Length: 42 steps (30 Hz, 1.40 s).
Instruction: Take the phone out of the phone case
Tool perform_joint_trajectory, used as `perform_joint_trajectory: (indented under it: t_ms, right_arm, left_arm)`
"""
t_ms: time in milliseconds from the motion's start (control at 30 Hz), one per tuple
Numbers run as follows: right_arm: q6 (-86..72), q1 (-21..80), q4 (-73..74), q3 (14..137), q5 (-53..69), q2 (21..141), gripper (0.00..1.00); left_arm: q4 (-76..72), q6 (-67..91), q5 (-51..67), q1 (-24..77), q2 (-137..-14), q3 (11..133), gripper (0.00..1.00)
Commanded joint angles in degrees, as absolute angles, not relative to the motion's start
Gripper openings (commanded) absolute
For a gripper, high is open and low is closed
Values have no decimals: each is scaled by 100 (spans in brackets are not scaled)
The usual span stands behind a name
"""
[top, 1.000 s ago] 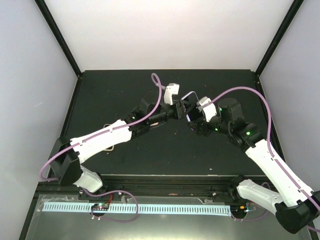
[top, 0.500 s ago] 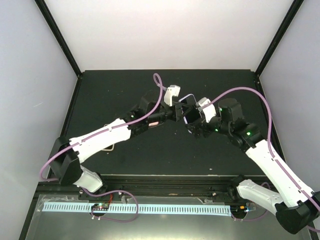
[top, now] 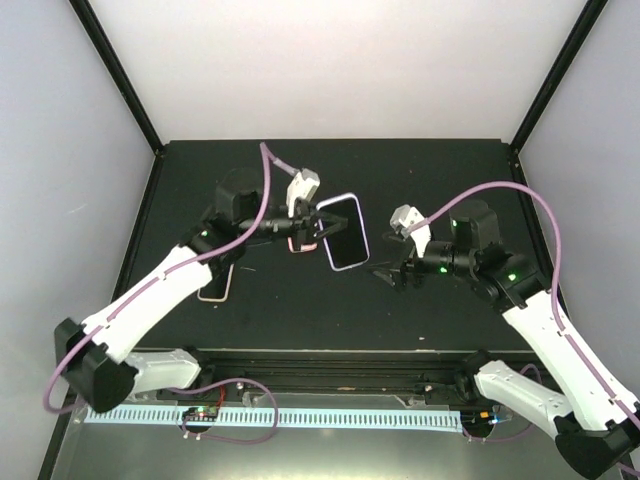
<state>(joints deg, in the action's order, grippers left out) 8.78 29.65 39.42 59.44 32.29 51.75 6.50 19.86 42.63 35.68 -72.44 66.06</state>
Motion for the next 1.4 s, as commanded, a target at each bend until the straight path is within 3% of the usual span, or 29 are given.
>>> perform_joint_trajectory:
  t_ms: [0, 367, 533, 1367]
  right_arm:
    - [1545, 3004, 4010, 5791, 4556, 5291, 87]
    - [3055, 3086, 4737, 5874, 6089, 5887, 65]
    - [3281, 3243, 4977, 6036, 5978, 6113, 55]
    - [3663, 3955, 5027, 5765, 5160, 5987, 31]
  left_arm:
    - [84, 937, 5455, 3578, -6531, 6202, 2]
    - [-305, 643, 5845, 3562, -6335, 5561, 2]
    - [-355, 744, 6062, 3561, -6492, 5529, 1]
    - [-787, 1301, 6361, 3527, -6103, 5353, 1]
